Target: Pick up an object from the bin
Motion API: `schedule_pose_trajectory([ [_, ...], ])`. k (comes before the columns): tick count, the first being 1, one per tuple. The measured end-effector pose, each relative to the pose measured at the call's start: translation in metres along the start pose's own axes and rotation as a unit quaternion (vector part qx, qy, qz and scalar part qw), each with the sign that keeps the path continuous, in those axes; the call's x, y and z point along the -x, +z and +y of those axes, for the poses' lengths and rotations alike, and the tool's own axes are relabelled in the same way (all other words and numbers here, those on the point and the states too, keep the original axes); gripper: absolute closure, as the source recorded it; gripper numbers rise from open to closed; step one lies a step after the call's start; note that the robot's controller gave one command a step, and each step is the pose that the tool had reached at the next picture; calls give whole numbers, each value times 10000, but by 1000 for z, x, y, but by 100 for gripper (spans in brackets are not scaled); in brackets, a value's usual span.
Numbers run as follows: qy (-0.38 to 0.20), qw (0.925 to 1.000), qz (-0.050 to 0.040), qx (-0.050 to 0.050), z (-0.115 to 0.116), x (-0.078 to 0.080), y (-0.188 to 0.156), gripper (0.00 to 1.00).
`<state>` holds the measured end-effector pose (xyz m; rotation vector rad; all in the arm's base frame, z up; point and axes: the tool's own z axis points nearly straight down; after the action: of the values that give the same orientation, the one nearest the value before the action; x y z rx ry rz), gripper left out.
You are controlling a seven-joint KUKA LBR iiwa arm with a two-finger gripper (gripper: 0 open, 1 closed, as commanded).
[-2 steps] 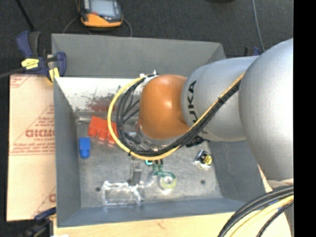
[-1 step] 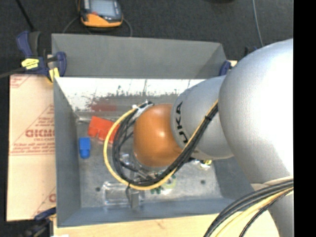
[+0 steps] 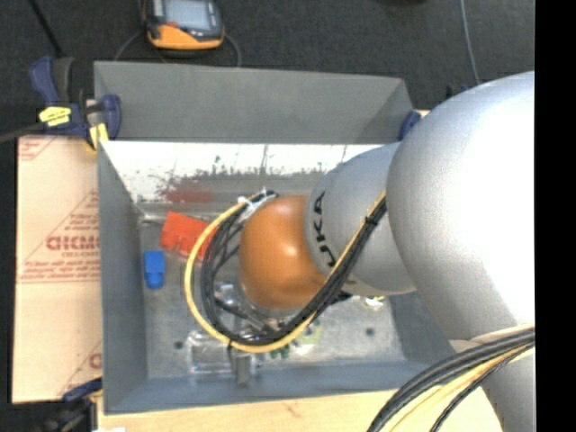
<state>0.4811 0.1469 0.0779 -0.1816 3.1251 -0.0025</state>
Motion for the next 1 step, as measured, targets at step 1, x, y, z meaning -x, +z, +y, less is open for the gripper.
schedule_pose_trajectory([
  [1,271,9996,4,0,13,0,0,0],
])
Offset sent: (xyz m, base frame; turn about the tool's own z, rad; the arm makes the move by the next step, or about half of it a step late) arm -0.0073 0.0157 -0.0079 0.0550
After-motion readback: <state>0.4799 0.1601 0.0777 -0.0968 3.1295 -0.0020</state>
